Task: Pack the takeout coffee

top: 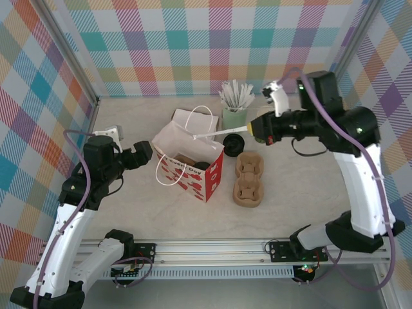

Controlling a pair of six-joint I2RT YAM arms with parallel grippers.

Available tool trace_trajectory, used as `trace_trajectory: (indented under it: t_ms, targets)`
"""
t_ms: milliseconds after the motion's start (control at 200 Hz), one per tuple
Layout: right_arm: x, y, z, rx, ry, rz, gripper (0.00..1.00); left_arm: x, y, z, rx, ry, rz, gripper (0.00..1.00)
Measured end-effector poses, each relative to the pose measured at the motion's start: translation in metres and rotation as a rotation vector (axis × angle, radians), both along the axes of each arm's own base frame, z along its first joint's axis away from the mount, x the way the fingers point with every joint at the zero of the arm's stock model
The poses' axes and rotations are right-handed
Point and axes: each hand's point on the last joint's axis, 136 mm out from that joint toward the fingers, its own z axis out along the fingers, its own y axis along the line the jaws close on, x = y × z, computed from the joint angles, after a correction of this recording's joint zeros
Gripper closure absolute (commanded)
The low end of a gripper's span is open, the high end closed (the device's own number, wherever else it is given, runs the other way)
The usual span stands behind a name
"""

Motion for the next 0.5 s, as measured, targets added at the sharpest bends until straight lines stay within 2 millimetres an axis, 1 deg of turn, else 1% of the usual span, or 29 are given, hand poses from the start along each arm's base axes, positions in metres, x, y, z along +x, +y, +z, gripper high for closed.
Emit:
trace_trajectory:
  t_ms: [85,175,335,500]
  targets:
    - [0.011,0.018,-0.012,-0.048,0.017,0.018,0.95,0.001,-0.002,-0.001,-0.013,0.007,-0.001,0.06]
    - [0.021,0.037,-0.019,-0.088,0.014,0.038,0.95,0.002,-0.003,0.0,-0.033,0.008,0.003,0.06]
    - [0.032,0.076,-0.034,-0.148,0.002,0.1,0.95,0.004,-0.005,0.002,-0.066,0.005,0.013,0.06]
    - [0.045,0.119,-0.06,-0.226,-0.01,0.162,0.94,0.007,-0.007,-0.004,-0.092,0.034,0.026,0.06]
